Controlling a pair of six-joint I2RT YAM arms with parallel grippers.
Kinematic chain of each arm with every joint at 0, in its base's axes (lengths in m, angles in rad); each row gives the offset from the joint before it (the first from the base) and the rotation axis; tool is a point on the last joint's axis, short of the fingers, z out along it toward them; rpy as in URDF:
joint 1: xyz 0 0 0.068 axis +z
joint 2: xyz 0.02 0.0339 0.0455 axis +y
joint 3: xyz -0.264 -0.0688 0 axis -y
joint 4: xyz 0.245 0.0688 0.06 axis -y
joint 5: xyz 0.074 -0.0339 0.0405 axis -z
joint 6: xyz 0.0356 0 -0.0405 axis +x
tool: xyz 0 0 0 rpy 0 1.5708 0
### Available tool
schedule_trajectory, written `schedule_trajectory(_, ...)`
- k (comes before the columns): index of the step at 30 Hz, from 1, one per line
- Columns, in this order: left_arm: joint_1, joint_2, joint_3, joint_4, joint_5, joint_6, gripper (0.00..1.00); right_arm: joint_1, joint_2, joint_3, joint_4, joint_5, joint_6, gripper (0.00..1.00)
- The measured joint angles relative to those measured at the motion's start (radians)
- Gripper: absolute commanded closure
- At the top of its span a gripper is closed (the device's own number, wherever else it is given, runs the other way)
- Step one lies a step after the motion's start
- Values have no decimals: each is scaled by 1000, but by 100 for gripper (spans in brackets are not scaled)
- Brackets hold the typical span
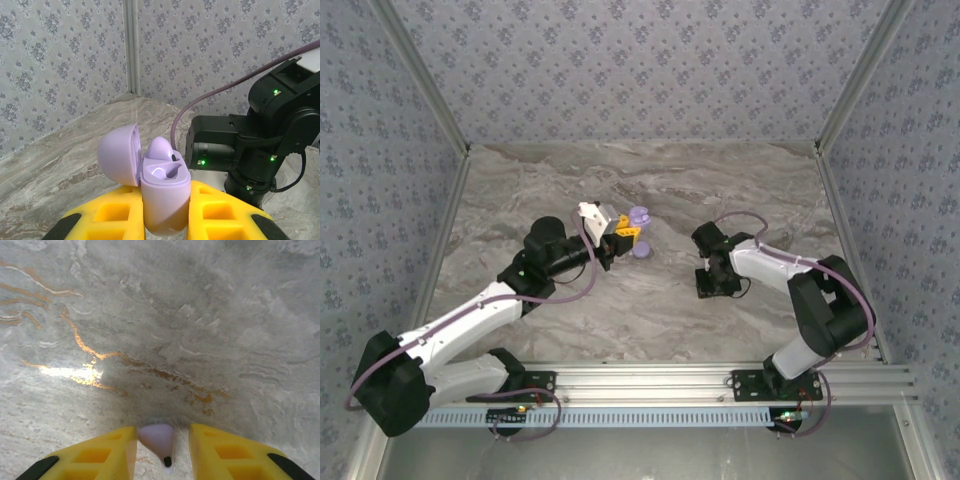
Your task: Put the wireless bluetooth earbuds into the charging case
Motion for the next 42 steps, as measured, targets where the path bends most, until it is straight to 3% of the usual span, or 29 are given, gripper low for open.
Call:
schedule_trajectory(4, 0, -2, 0, -8, 0, 0, 99, 0, 7, 9, -3, 0, 0, 75)
schedule_trajectory(14, 0, -3, 0, -11, 0, 0, 99, 5, -36, 15, -11, -2, -1, 77)
schedule_trajectory(21, 0, 1, 0, -4, 1, -2, 99, 18, -315, 117, 1, -21, 5, 76)
schedule_trajectory(28, 0, 37, 0, 46, 14, -11, 99, 62, -544, 274, 170, -90, 31, 76)
schedule_trajectory(36, 0, 78, 0, 79, 43, -27, 100, 228, -524, 388, 306, -45, 32, 76)
schedule_trajectory(42, 0, 84, 0, 99, 50, -31, 100, 282, -444, 398, 335, 3, 29, 76)
